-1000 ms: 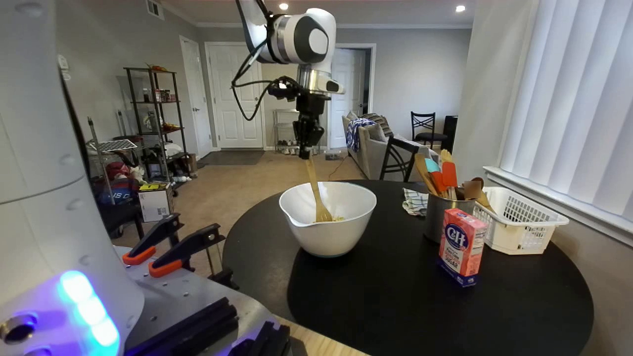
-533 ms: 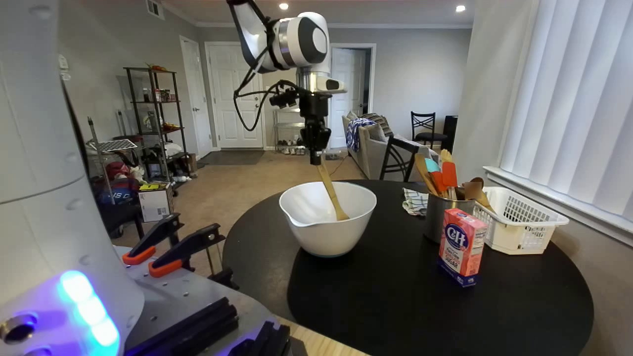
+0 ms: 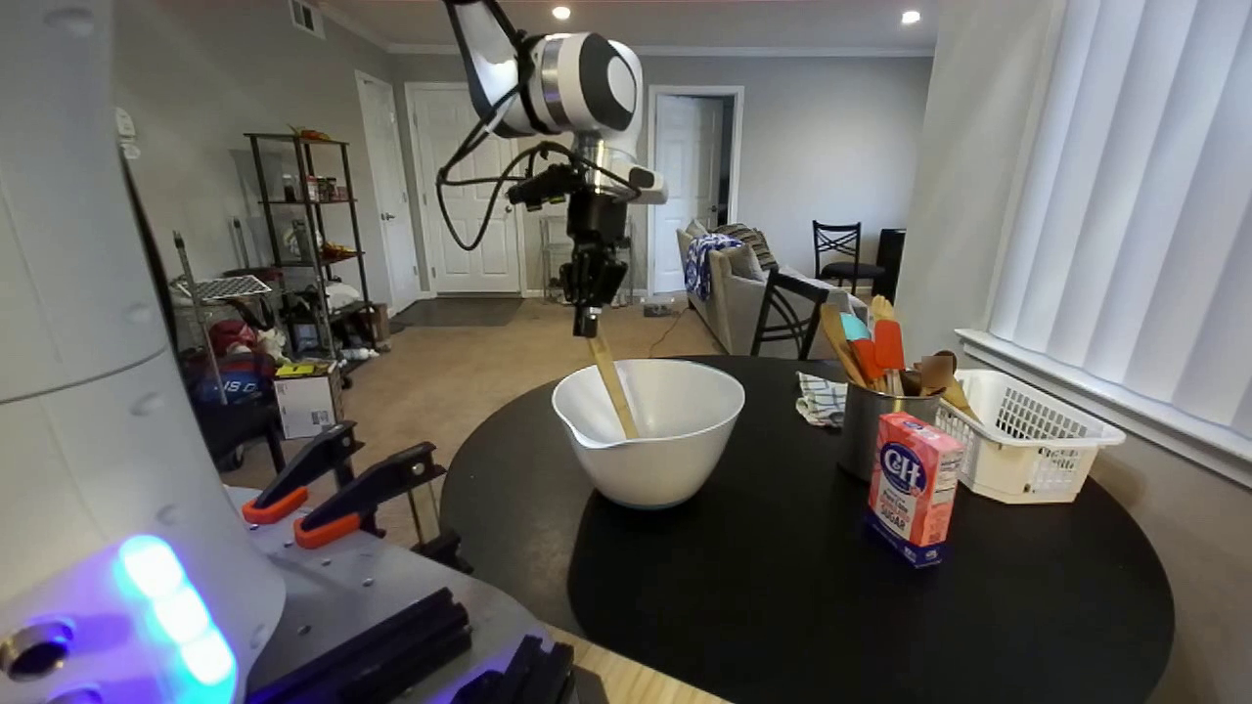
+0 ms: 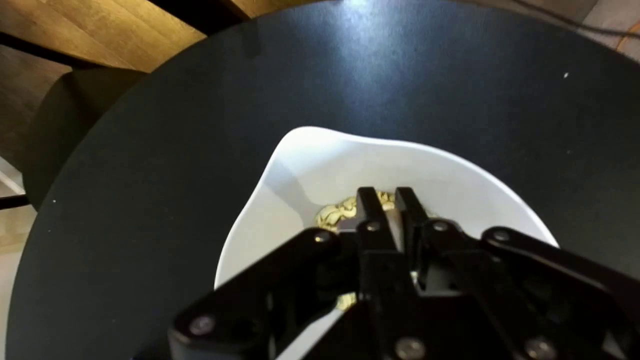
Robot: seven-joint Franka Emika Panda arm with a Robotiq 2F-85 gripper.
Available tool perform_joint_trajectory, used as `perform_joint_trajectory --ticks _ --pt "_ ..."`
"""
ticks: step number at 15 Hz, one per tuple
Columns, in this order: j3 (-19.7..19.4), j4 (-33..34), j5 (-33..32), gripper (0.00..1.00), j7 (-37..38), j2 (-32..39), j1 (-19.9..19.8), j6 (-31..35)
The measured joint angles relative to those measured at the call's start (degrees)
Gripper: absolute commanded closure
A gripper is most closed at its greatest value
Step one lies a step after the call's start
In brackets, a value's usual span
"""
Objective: Use the wooden spoon to stir the white bowl.
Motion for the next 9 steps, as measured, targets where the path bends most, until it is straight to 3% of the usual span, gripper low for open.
perform_joint_trajectory --ticks 4,9 --pt "3.3 1.34 7.67 0.94 -10.3 0.19 -3.2 -4.23" --pt "4.41 2.82 13.31 0.94 -13.68 0.95 -5.14 -4.32"
